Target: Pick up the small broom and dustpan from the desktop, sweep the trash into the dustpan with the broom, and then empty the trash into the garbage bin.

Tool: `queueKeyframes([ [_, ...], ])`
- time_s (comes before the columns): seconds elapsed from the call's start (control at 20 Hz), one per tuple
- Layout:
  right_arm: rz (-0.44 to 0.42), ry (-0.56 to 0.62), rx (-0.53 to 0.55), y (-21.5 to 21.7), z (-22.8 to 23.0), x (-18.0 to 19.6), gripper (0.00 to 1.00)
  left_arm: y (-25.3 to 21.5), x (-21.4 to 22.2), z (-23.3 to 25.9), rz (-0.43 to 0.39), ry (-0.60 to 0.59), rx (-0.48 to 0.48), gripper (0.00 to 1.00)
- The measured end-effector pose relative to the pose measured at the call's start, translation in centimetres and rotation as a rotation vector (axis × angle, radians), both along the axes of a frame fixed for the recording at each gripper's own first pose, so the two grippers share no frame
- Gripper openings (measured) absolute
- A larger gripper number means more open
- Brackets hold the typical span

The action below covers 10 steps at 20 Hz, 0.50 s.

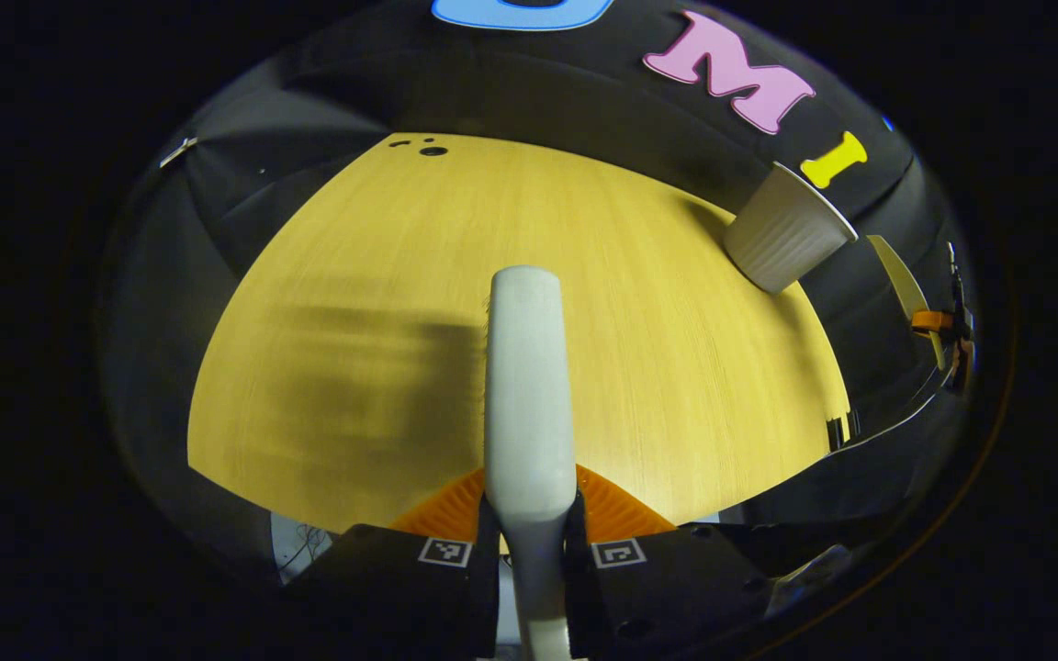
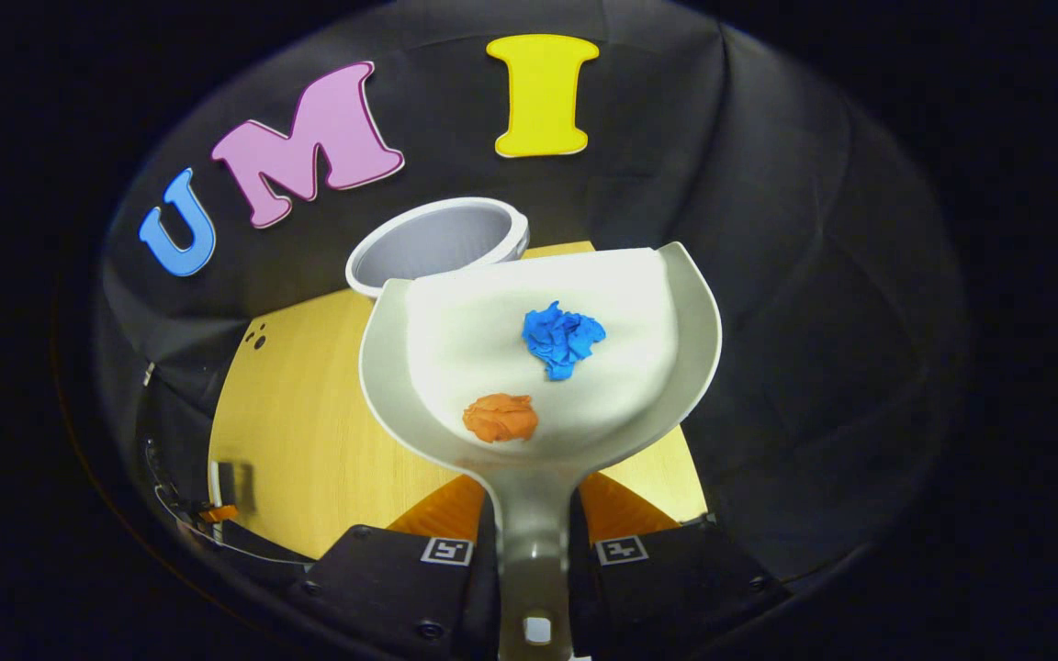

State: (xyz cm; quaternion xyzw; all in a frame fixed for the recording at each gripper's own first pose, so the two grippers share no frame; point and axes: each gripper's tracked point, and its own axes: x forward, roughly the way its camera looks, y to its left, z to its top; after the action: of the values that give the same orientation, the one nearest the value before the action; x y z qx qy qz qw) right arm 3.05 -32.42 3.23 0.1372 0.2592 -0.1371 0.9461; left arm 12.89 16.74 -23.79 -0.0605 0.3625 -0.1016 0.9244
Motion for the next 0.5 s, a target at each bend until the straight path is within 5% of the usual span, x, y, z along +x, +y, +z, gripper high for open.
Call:
queueKeyframes([
  [0.5,-0.021,-0.015,-0.135,-3.8,5.7,9.9,0.33,1.2,-0.6,0.5,0.024,0.013,-0.012,0.31],
])
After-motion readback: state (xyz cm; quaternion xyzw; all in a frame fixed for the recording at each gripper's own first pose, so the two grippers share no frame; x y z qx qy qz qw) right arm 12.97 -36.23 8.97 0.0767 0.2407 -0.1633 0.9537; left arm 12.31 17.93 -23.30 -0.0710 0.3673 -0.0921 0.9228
